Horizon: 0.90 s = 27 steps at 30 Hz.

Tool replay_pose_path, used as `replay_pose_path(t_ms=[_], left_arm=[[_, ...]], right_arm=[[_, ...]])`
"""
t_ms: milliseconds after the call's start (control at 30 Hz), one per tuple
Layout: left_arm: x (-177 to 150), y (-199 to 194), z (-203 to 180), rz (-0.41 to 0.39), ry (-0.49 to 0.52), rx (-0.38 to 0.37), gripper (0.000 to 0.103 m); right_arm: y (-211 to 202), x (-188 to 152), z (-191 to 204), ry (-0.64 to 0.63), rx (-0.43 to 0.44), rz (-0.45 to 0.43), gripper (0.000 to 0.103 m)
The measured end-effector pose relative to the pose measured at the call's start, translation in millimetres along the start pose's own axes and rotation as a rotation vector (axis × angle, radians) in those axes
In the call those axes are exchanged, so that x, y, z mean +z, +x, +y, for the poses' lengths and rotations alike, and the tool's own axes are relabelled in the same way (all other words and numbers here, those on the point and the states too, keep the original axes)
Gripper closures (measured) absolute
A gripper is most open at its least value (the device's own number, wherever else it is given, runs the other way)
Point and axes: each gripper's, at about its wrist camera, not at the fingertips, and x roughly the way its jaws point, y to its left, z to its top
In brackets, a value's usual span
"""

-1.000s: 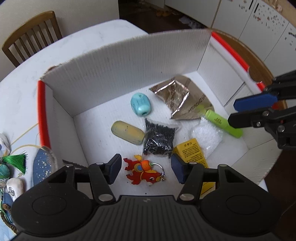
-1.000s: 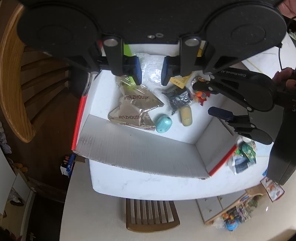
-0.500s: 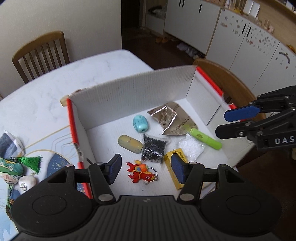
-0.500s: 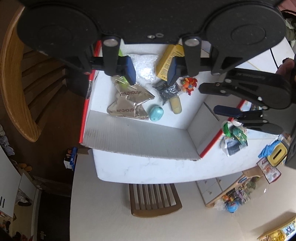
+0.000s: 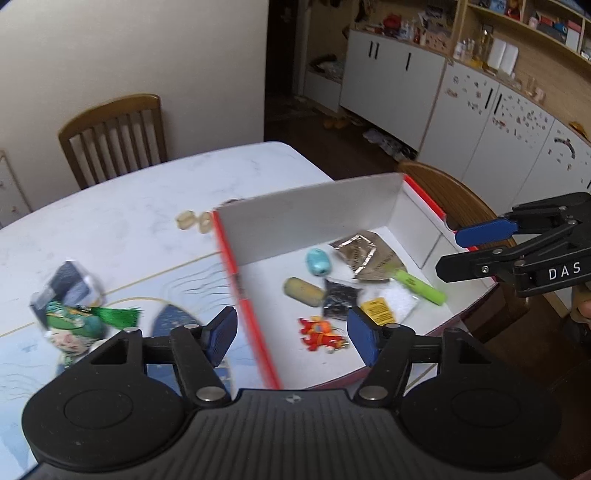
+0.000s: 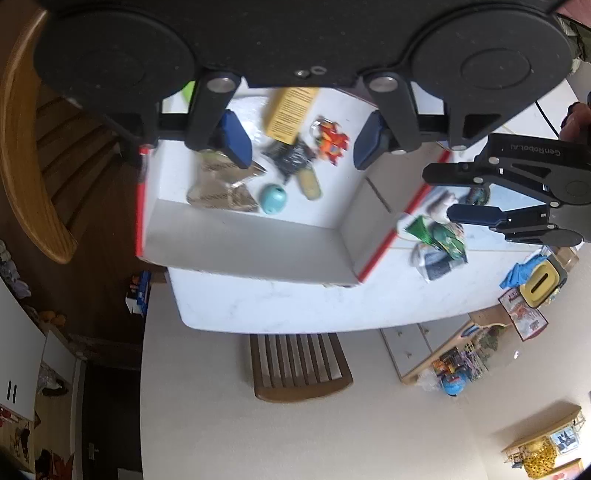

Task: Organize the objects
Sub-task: 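Withdraw both tools from the box toward the white toy and tasselled bag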

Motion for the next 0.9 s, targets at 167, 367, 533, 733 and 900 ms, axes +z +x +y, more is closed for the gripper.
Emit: replay_pose_path(t_ms=[167, 367, 533, 733, 900], left_arm=[[-11.9, -18.9, 22.5, -0.029, -0.004, 0.015, 0.038], [-27.0, -36.7, 53.5, -0.058, -0.02, 0.038, 0.029], [-40.4, -46.9, 81.0, -0.071, -0.016, 0.072, 0.028], [-58.8, -55.4, 124.1, -0.079, -0.052, 0.108, 0.022], [-67.7, -56.0, 160.3, -0.07, -0.061, 0.133, 0.019]], right_arm=[[1.9, 1.2, 27.4, -0.013, 0.008, -0.008, 0.042], [8.3, 4.9, 61.9, -0.024, 0.022, -0.016, 0.031], [18.2, 10.9, 91.0, -0.048, 0.028, -0.017, 0.027], [34.6, 18.2, 125.9, -0.08, 0.043, -0.017, 0.017], [52.5, 23.5, 155.3, -0.12, 0.061, -0.012, 0.013]])
